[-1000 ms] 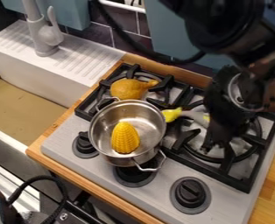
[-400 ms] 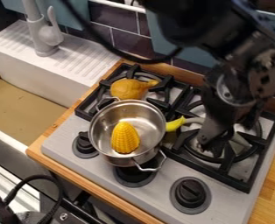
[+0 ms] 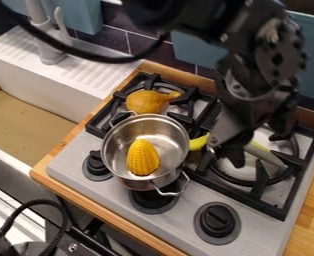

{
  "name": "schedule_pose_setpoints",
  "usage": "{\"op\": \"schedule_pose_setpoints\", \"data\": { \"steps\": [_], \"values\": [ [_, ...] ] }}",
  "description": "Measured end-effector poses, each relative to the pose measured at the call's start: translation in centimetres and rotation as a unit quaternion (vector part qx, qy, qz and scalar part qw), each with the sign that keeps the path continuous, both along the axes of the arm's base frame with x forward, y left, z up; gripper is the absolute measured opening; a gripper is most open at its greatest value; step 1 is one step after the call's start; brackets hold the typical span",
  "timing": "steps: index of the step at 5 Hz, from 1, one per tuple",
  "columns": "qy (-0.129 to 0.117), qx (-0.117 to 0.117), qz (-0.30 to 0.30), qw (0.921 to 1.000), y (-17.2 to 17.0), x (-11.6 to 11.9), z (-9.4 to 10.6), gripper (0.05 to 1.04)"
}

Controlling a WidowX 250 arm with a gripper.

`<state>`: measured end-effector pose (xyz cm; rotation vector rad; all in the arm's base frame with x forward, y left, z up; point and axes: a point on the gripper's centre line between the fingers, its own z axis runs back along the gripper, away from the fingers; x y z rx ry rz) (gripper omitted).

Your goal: Move the gray object to the right burner

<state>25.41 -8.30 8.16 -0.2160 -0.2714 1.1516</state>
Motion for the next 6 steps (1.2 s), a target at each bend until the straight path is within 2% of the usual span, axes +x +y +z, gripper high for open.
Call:
{"op": "schedule_pose_setpoints", "data": {
  "steps": [1, 2, 3, 4, 5, 6],
  "values": [
    [0.004, 0.011, -0.032, 0.9994, 1.0, 0.2, 1.0, 0.999],
    [0.066, 0.037, -0.064, 0.9951, 2.4, 0.5, 2.1, 0.999],
    [0.11, 0.046, -0.099, 0.988, 4.6, -0.1, 2.5, 0.999],
    [0.137, 0.057, -0.14, 0.9789, 6.9, 0.0, 3.1, 0.999],
    [0.133, 0.064, -0.167, 0.9748, 8.6, 0.2, 3.1, 0.999],
    [0.112, 0.066, -0.172, 0.9764, 9.6, 0.7, 2.9, 0.999]
  ]
}}
